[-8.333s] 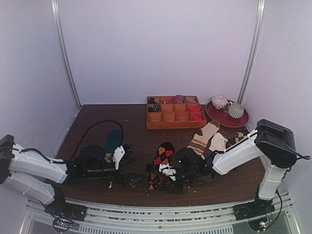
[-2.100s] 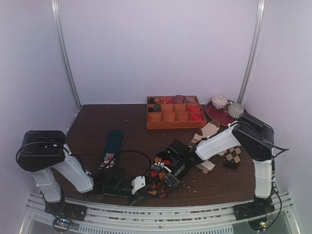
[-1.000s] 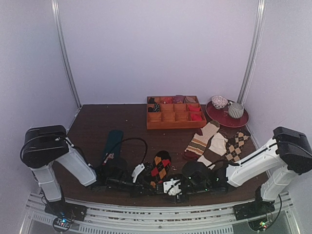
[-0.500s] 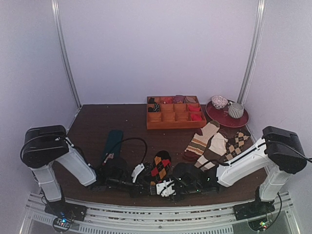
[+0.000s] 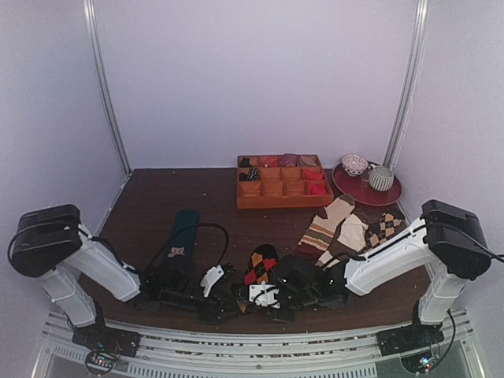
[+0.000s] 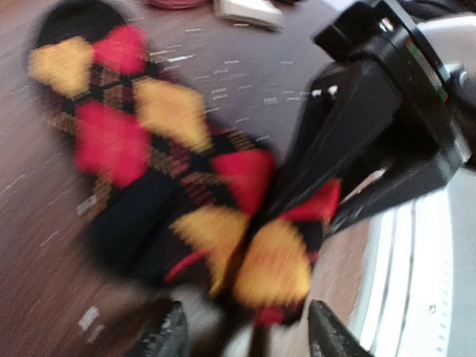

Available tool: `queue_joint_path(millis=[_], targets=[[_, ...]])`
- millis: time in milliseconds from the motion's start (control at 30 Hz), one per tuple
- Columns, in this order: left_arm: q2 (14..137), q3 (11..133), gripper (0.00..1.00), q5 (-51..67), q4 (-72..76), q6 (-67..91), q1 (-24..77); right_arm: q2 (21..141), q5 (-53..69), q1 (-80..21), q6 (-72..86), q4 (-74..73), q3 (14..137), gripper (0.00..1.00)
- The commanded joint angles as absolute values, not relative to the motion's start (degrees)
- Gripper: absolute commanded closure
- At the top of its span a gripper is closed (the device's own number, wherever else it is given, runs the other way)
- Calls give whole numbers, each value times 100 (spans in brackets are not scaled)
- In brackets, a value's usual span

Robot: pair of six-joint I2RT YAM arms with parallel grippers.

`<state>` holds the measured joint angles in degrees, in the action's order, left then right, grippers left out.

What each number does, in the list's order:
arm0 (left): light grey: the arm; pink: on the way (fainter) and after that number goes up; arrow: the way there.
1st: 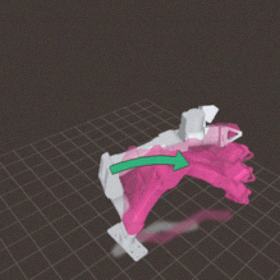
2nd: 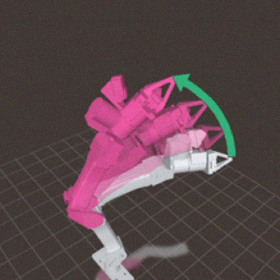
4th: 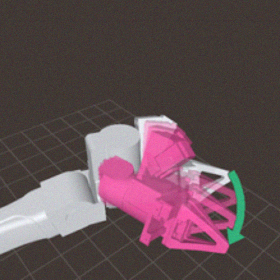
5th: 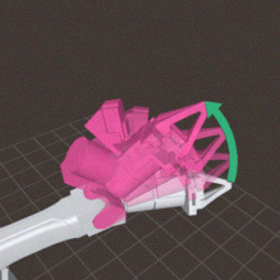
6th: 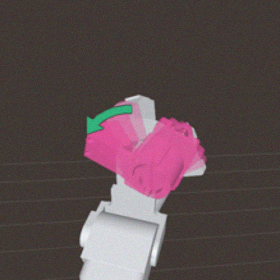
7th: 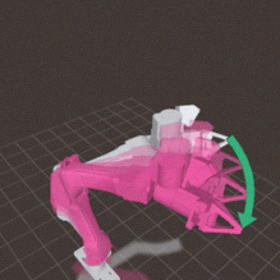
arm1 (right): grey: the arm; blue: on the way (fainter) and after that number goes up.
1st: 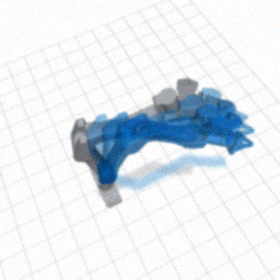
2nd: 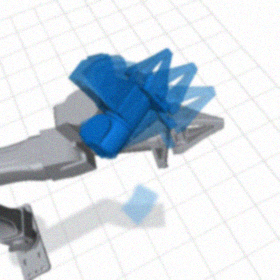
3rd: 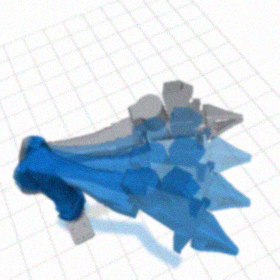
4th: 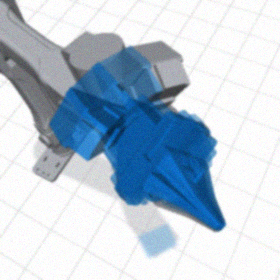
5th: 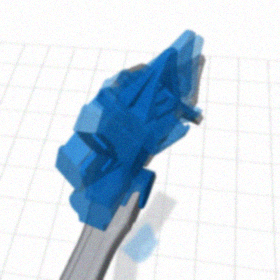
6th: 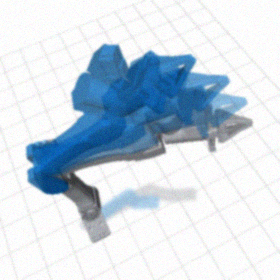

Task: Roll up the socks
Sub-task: Roll a pair of socks at the center of the board.

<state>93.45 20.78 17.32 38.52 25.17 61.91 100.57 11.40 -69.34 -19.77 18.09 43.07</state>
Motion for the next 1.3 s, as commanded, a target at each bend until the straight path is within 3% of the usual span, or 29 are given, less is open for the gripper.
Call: queue_joint_path(millis=[0,67,200,533,867,1267], targets=[[8185,1678,42,353,3108,1764,6262,10570,2641,-6520,-492,812,4413,79],[7537,1476,37,15,3496,1317,6556,10870,3268,-6263,14,723,4460,79],[7324,1339,38,105,4294,295,6895,11207,4112,-5890,1096,1046,4267,79],[9085,1632,37,497,5532,-484,6908,11771,5255,-5408,1753,1202,4233,79],[9566,2207,37,756,5294,-1005,6908,11964,5236,-5294,1215,178,4709,79],[10132,2372,46,782,4920,-721,6908,11998,5282,-5230,1138,36,4771,79]])
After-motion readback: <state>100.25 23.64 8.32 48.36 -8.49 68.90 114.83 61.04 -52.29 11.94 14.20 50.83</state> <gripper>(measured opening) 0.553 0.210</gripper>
